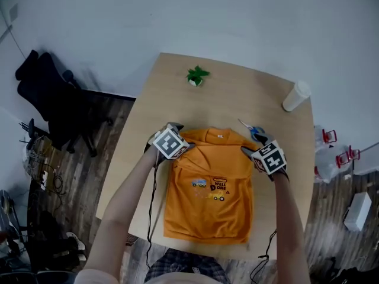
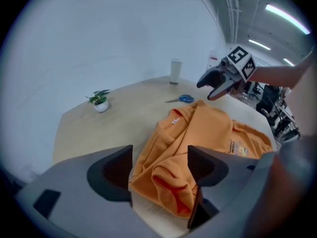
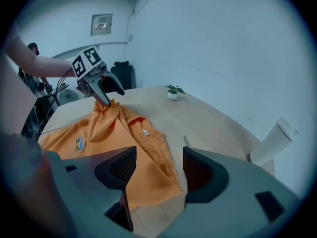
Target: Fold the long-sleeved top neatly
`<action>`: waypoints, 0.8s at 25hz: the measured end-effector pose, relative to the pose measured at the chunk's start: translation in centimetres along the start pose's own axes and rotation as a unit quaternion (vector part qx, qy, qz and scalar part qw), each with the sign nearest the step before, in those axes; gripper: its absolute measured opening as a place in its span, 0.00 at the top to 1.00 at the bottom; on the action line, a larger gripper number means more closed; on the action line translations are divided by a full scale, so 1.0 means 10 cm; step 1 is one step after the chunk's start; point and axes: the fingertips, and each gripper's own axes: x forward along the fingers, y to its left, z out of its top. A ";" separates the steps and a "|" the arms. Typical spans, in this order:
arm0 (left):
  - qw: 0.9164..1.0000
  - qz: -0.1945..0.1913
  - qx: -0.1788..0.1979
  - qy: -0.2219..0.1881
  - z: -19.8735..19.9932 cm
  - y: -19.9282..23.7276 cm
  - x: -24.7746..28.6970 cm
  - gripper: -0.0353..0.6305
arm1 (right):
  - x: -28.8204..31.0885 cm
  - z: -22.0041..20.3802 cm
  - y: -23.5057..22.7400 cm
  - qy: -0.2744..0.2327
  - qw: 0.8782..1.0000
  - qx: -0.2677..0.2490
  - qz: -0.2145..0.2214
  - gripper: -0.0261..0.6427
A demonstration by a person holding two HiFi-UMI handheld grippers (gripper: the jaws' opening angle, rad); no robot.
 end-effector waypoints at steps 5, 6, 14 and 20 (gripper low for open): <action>0.997 -0.033 0.029 0.069 -0.13 0.04 0.39 0.42 | 0.28 -0.07 0.00 0.040 0.996 -0.051 0.055 0.51; 0.996 -0.037 0.033 0.078 -0.14 0.06 0.44 0.43 | 0.33 -0.09 -0.01 0.047 0.995 -0.056 0.065 0.51; 0.985 -0.084 0.036 0.144 -0.33 0.14 0.59 0.44 | 0.64 -0.32 -0.02 0.107 0.985 -0.069 0.120 0.50; 0.982 -0.101 0.025 0.159 -0.42 0.09 0.65 0.49 | 0.73 -0.35 -0.04 0.120 0.984 -0.047 0.127 0.50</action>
